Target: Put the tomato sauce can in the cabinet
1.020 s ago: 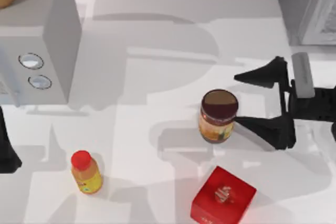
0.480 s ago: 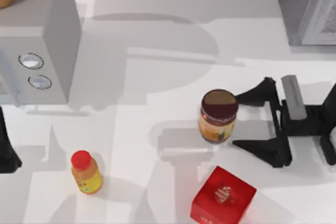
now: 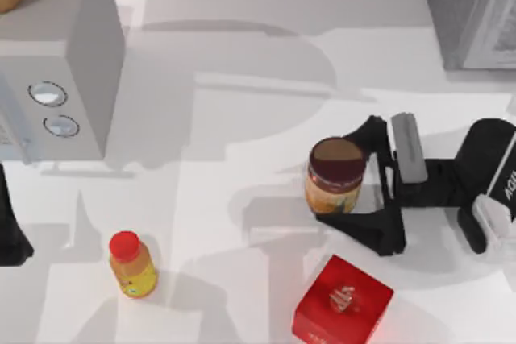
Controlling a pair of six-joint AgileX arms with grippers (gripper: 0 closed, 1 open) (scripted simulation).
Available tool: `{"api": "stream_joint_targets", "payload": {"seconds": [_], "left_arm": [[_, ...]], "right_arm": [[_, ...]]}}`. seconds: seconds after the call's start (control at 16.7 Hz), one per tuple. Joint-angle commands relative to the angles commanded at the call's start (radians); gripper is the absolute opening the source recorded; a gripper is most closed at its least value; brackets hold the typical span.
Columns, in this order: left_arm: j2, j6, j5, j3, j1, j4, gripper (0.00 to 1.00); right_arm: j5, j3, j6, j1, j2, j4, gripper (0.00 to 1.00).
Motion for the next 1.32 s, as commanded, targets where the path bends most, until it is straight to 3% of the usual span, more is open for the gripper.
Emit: {"api": "stream_joint_targets", "payload": {"seconds": [0.3,1.08,1.32], "left_arm": [[0.0,0.0,0.0,0.0,0.0,0.0,1.0],[0.0,0.0,0.0,0.0,0.0,0.0,1.0],[0.0,0.0,0.0,0.0,0.0,0.0,1.0]], "right_arm": [[0.028,0.004,-0.006,0.028,-0.005,-0.015,1.0],[0.028,0.004,-0.006,0.028,-0.005,-0.015,0.02],[0.028,0.004,-0.006,0.028,-0.005,-0.015,0.0]]}}
